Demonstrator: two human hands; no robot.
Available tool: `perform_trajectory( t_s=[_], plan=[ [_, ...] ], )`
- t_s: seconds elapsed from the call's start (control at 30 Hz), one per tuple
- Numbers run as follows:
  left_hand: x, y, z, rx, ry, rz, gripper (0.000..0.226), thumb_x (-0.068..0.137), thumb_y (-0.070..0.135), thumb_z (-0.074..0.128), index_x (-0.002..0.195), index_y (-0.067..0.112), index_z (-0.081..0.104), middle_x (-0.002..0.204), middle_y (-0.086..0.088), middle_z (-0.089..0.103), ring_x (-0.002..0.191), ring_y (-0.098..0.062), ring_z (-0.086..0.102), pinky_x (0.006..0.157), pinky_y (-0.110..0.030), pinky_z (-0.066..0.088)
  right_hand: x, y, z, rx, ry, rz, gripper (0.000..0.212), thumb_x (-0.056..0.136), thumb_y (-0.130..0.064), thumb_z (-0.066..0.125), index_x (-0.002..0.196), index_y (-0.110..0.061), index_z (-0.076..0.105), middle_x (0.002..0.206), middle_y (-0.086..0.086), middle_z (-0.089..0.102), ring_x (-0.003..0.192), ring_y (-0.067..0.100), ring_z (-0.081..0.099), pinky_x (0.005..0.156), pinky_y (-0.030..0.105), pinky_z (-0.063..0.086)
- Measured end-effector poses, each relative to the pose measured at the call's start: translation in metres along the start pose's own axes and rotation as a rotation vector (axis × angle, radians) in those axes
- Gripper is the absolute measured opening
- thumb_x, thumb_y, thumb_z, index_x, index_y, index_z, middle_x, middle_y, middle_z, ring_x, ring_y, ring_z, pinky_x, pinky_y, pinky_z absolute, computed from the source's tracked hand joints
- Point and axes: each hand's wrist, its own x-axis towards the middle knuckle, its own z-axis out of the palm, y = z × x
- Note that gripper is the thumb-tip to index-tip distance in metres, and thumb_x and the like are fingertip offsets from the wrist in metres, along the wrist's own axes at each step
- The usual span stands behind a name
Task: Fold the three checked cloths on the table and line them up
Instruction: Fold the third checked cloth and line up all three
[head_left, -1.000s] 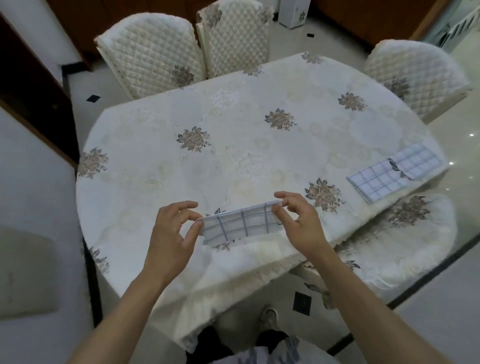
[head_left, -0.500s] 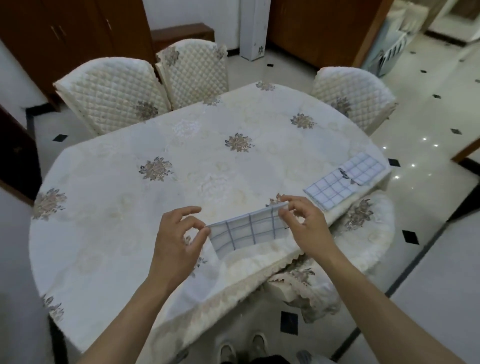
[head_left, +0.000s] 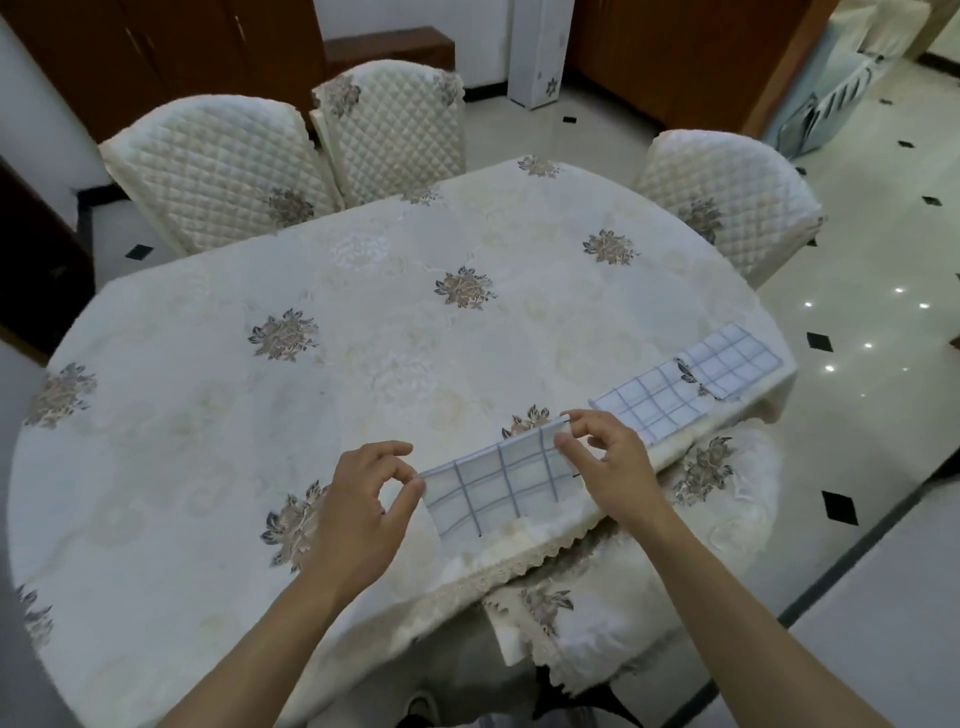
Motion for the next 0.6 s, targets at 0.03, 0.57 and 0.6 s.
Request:
perform_trajectory(
  t_s=[0.03, 0.57, 0.6],
  plan=[
    [0.003, 0.002, 0.007, 0.006, 0.012, -0.026, 0.014, 0.092, 0.032, 0.064, 0.079, 0.036, 0.060, 0.120, 0.035, 0.051, 0.120, 0.000, 0.042, 0.083, -0.015, 0.039, 0.010, 0.006, -0.004, 0.002, -0.026, 0.004, 0.016, 0.090, -0.031, 0.067, 0.076, -0.025, 0.065, 0.116, -0.017, 0.061, 0.108, -0.006, 0.054, 0.082, 0.023, 0.040],
    [0.010, 0.036, 0.118, -0.127, 0.064, -0.474, 0.021, 0.093, 0.029, 0.057, 0.073, 0.024, 0.062, 0.126, 0.021, 0.053, 0.125, -0.012, 0.041, 0.083, -0.024, 0.039, 0.086, 0.094, -0.060, -0.287, -0.334, -0.033, 0.025, 0.089, -0.035, 0.068, 0.071, -0.020, 0.060, 0.118, -0.001, 0.059, 0.116, 0.014, 0.051, 0.102, 0.037, 0.039],
    [0.015, 0.033, 0.122, -0.109, 0.054, -0.486, 0.021, 0.094, 0.026, 0.057, 0.074, 0.023, 0.062, 0.127, 0.018, 0.053, 0.125, -0.013, 0.041, 0.083, -0.025, 0.039, 0.089, 0.097, -0.059, -0.312, -0.325, -0.026, 0.024, 0.088, -0.036, 0.068, 0.070, -0.022, 0.060, 0.121, 0.001, 0.058, 0.120, 0.016, 0.049, 0.103, 0.040, 0.038]
  ],
)
